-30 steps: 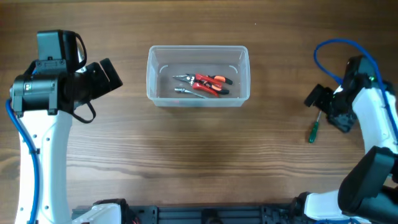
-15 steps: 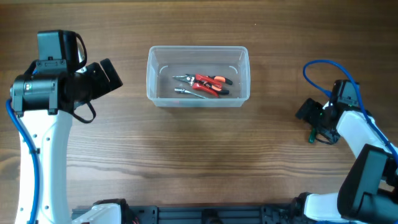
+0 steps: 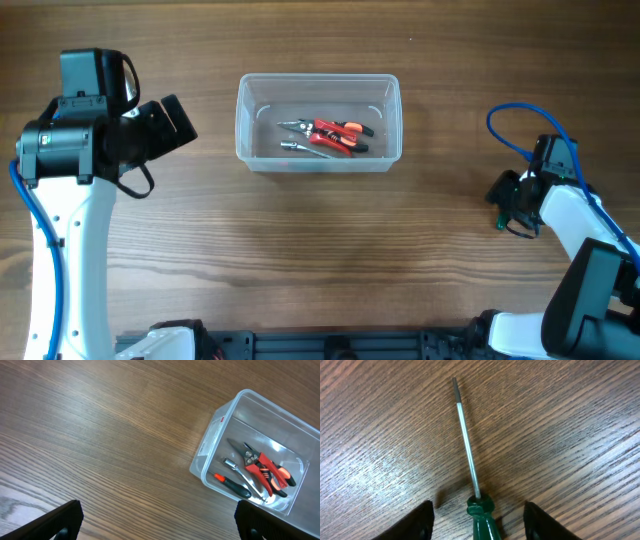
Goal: Pack container
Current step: 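Grasp the green screwdriver with the right gripper, then place the green screwdriver into the container with the right gripper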
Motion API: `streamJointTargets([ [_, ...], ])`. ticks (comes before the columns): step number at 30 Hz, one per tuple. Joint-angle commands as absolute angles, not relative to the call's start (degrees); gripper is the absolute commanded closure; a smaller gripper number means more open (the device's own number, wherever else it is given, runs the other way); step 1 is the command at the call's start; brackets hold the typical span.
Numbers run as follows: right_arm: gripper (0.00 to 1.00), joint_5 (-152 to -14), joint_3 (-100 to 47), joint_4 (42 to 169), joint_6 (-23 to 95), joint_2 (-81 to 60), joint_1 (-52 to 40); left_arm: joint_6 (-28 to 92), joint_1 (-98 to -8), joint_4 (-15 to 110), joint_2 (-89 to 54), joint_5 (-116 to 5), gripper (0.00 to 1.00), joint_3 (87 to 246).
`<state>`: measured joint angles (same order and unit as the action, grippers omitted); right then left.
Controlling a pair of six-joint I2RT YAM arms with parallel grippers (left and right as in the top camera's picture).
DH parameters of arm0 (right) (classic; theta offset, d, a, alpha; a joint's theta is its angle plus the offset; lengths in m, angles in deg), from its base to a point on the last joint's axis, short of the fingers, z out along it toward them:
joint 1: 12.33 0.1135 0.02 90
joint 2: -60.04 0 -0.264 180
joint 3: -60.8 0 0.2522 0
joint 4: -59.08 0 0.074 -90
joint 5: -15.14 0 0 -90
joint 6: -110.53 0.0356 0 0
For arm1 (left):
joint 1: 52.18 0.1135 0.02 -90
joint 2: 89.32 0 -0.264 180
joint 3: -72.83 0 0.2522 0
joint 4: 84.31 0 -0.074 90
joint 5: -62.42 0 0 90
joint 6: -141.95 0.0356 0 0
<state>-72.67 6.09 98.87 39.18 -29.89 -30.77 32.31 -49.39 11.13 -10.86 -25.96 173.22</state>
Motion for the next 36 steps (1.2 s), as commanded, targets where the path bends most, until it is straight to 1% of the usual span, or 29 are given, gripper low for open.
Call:
streamJointTargets([
  [1,0.61,-76.25,9.04,100.96,40.25,-32.47,-30.72,31.98,-49.06,10.93,-10.77,-26.46,0.0,173.18],
  [2,0.67,-76.25,9.04,101.07,40.25,-32.47,-30.74,31.98,-49.06,10.93,-10.77,-26.46,0.0,173.18],
  [4,0.72,-76.25,9.04,101.09,40.25,-32.47,-30.72,31.98,-49.06,10.93,-10.77,-26.46,0.0,173.18],
  [8,0.77,-76.25,9.04,101.14,40.25,-32.47,-30.72,32.01,-49.06,10.93,-10.77,-26.46,0.0,173.18],
  [16,0.79,-76.23,9.02,100.33,40.17,-32.47,-30.72,32.01,-49.06,10.93,-10.77,-26.46,0.0,173.18],
  [18,0.88,-76.21,8.91,99.39,40.01,-32.34,-30.72,31.98,-49.06,10.93,-10.77,-26.46,0.0,173.18],
  [19,0.96,-76.23,7.99,99.3,39.95,-32.21,-30.72,32.01,-49.06,10.93,-10.77,-26.46,0.0,173.18],
  [21,0.96,-76.43,4.84,100.72,38.4,-31.79,-30.7,32.01,-49.06,10.93,-10.77,-26.46,0.0,173.18],
  [25,0.96,-76.36,-7.75,109.38,33.24,-29.59,-28.73,32.01,-49.06,10.95,-10.77,-26.46,0.0,173.18],
  [30,0.96,-76.38,-28.2,122.16,23.97,-28.93,-20.23,32.01,-49.06,10.93,-10.77,-26.46,0.0,173.18],
  [34,0.96,-76.43,-42.85,129.27,13.2,-29.0,-9.5,32.01,-49.06,10.95,-10.77,-26.46,0.0,173.18],
  [36,0.96,-76.41,-49.12,131.26,3.53,-29.0,-1.65,32.03,-49.06,10.95,-10.77,-26.46,0.0,173.18],
])
